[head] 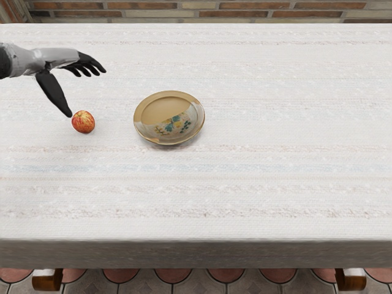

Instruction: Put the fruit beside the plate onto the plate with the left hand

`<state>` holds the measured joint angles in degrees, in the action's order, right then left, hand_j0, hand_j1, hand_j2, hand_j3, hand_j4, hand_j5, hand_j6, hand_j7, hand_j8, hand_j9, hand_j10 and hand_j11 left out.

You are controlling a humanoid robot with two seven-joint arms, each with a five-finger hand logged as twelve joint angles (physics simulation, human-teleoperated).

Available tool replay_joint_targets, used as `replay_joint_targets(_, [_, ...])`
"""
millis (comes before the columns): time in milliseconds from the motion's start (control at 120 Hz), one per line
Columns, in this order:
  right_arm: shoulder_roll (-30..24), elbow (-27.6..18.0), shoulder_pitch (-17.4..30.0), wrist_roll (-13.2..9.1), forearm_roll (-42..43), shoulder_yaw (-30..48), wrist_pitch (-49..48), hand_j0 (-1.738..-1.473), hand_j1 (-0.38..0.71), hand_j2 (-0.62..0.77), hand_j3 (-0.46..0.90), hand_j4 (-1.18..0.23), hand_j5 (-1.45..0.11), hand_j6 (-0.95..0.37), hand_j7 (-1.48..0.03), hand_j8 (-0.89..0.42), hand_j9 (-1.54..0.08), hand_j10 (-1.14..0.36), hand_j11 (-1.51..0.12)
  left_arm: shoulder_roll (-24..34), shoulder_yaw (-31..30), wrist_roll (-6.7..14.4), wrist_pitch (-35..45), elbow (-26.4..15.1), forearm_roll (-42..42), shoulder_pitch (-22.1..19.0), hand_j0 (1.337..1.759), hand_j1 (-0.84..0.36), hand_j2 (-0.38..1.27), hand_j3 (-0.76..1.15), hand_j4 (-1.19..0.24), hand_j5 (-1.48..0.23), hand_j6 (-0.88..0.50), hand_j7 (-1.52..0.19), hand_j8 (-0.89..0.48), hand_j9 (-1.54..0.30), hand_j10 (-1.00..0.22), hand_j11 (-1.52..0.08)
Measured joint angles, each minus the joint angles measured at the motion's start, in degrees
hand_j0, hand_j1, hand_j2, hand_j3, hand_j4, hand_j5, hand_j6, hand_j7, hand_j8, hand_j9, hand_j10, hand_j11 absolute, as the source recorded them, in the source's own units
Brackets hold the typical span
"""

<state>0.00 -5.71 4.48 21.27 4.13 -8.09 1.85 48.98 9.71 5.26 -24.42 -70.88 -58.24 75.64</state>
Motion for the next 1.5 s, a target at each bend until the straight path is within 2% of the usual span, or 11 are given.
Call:
replay_joint_targets(117, [0.0,0.0,0.0,0.01,0.0,0.0,0.0,-1.658,-0.31,-0.01,0.0,-0.04,-0.05,-0.04,-0.05,-0.04,-0.05,-0.04,-0.05,-3.61,-0.93,-0.23,0.22,0.4,-16.91,-0.14,1.658,0.06,0.05,0.0,-0.25,-0.32,-0.25,-0.32,-0.25,-0.32,-0.25,-0.32])
replay_joint_targets(250, [0.0,0.0,0.0,0.01,0.0,0.0,0.0,-1.658,-0.31,-0.01,0.0,-0.04,-0.05,-0.04,-0.05,-0.04,-0.05,-0.04,-0.05,-2.94,-1.3,-0.24,0.27,0.73,-23.95,-1.27,1.658,0.06,0.05,0.0,-0.25,-0.32,-0.25,-0.32,-0.25,-0.32,-0.25,-0.32])
replay_joint_targets(442, [0.0,0.0,0.0,0.0,0.0,0.0,0.0,-1.658,-0.31,-0.01,0.0,-0.04,-0.05,-0.04,-0.05,-0.04,-0.05,-0.03,-0.05,-5.47,-1.28,-0.31,2.14,1.46,-24.62,-2.12,1.658,0.06,0.05,0.0,-0.25,-0.32,-0.25,-0.32,-0.25,-0.32,-0.25,-0.32])
replay_joint_targets(642, [0.0,0.0,0.0,0.0,0.0,0.0,0.0,-1.658,-0.31,-0.01,0.0,-0.04,-0.05,-0.04,-0.05,-0.04,-0.05,-0.04,-0.05,-6.45,-1.28,-0.39,3.91,3.31,-23.69,-6.17,1.658,0.06,0.05,0.0,-0.25,-0.32,-0.25,-0.32,-0.25,-0.32,-0.25,-0.32])
replay_joint_targets(908, [0.0,0.0,0.0,0.0,0.0,0.0,0.0,-1.658,-0.31,-0.01,0.0,-0.04,-0.05,-0.04,-0.05,-0.04,-0.05,-0.04,-0.05,-9.91,-1.23,-0.42,4.66,6.29,-23.54,-8.25,1.658,0.06,0.05,0.0,-0.25,-0.32,-0.25,-0.32,-0.25,-0.32,-0.25,-0.32])
replay_joint_targets(1183, [0.0,0.0,0.0,0.0,0.0,0.0,0.0,-1.658,-0.31,-0.01,0.0,-0.04,-0.05,-0.04,-0.05,-0.04,-0.05,-0.04,-0.05,-9.96,-1.2,-0.39,4.74,9.22,-23.49,-9.08,1.658,0.05,0.05,0.0,-0.25,-0.32,-0.25,-0.32,-0.25,-0.32,-0.25,-0.32])
replay_joint_targets(1325, [0.0,0.0,0.0,0.01,0.0,0.0,0.0,-1.658,-0.31,-0.01,0.0,-0.04,-0.05,-0.04,-0.05,-0.04,-0.05,-0.04,-0.05,-10.15,-1.21,-0.4,4.81,10.16,-23.55,-9.14,1.658,-0.01,0.06,0.0,-0.31,-0.39,-0.31,-0.39,-0.31,-0.39,-0.31,-0.39])
replay_joint_targets(1500, [0.0,0.0,0.0,0.0,0.0,0.0,0.0,-1.658,-0.31,-0.01,0.0,-0.04,-0.05,-0.04,-0.05,-0.04,-0.05,-0.04,-0.05,-13.03,-1.32,-0.37,7.48,13.04,-23.5,-9.02,1.658,-0.05,0.07,0.0,-0.34,-0.44,-0.34,-0.44,-0.34,-0.44,-0.34,-0.44])
